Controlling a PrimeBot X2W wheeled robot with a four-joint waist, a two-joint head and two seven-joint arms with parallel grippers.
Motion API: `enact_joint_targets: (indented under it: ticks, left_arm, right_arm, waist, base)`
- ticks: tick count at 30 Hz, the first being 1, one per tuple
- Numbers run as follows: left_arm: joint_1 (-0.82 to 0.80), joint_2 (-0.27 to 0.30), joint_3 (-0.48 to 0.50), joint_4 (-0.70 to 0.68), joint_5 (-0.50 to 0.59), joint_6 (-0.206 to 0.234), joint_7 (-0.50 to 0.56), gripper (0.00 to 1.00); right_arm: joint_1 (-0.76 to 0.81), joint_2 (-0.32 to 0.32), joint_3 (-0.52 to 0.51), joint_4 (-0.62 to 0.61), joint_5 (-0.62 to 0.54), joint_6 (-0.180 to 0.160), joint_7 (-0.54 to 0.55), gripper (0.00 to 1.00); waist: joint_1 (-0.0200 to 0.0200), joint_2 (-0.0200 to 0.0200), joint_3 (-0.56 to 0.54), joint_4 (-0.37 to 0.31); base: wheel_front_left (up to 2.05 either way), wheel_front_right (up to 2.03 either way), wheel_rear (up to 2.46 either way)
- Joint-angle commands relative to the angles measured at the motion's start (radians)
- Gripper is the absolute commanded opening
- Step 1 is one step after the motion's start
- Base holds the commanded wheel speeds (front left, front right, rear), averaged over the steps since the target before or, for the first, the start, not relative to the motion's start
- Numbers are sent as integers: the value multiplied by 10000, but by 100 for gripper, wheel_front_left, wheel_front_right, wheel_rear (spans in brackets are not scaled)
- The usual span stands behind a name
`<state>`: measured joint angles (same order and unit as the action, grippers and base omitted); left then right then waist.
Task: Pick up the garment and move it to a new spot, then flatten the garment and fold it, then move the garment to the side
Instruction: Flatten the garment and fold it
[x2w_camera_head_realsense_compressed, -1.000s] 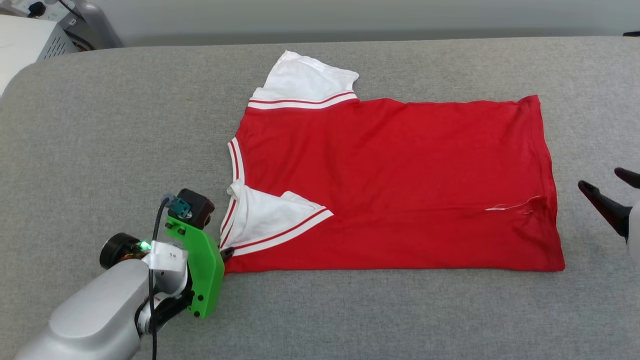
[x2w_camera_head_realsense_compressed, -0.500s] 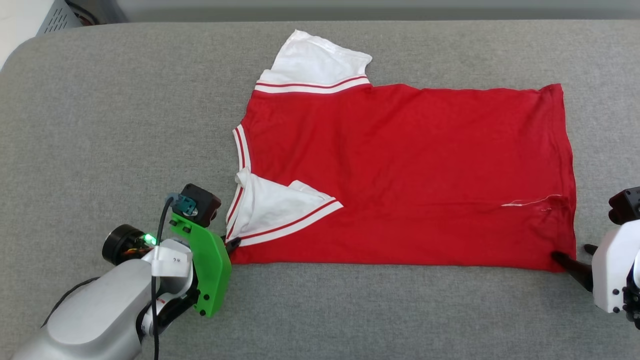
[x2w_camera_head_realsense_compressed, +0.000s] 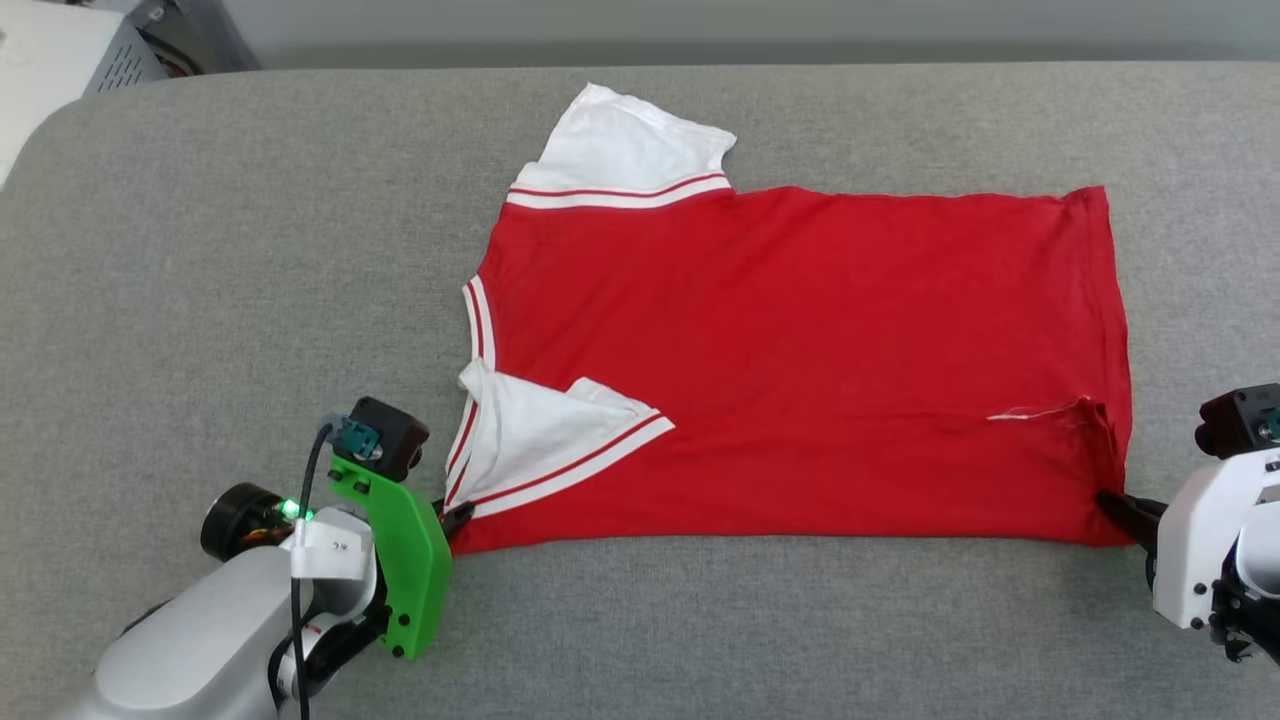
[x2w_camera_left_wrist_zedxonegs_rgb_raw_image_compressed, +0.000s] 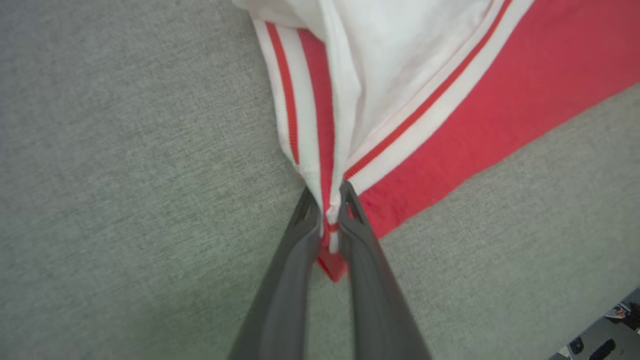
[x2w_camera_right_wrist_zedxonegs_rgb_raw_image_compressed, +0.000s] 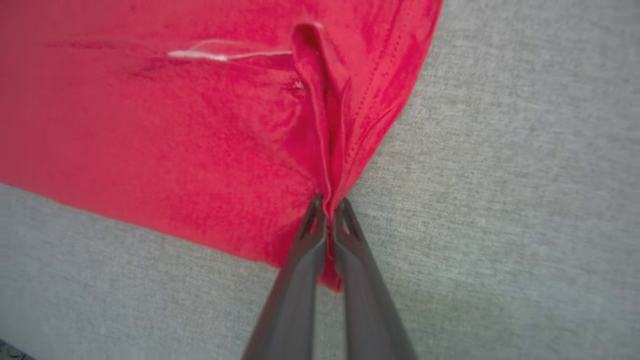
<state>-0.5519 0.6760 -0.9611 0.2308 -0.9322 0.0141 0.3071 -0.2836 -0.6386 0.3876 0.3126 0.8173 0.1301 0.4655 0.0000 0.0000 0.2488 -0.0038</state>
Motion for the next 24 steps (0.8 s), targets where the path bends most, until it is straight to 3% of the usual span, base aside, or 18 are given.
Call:
enact_joint_targets:
  ticks: [1, 8, 15, 24]
  left_arm:
    - [269, 28, 10, 84, -167, -32, -69, 0]
    - [664, 444, 139, -380, -417, 55, -163, 0]
    - [1523, 1020, -85, -1764, -510, 534, 72, 0]
    - [1532, 794, -271, -1830, -298, 918, 208, 0]
  right_arm:
    - [268, -8, 93, 4, 90, 6, -94, 0]
    - [1100, -580, -262, -1118, 385, 6, -455, 0]
    - [2441, -946, -1061, -2333, 401, 6, -127, 0]
    - [2765, -539, -1565, -2405, -142, 6, 622, 0]
  waist:
    - [0, 0, -420, -102]
    - [0, 0, -991, -101]
    - [0, 0, -1133, -102]
    - [0, 0, -550, -166]
  base:
    - [0, 0, 0]
    - [0, 0, 0]
    - [0, 0, 0]
    - [0, 0, 0]
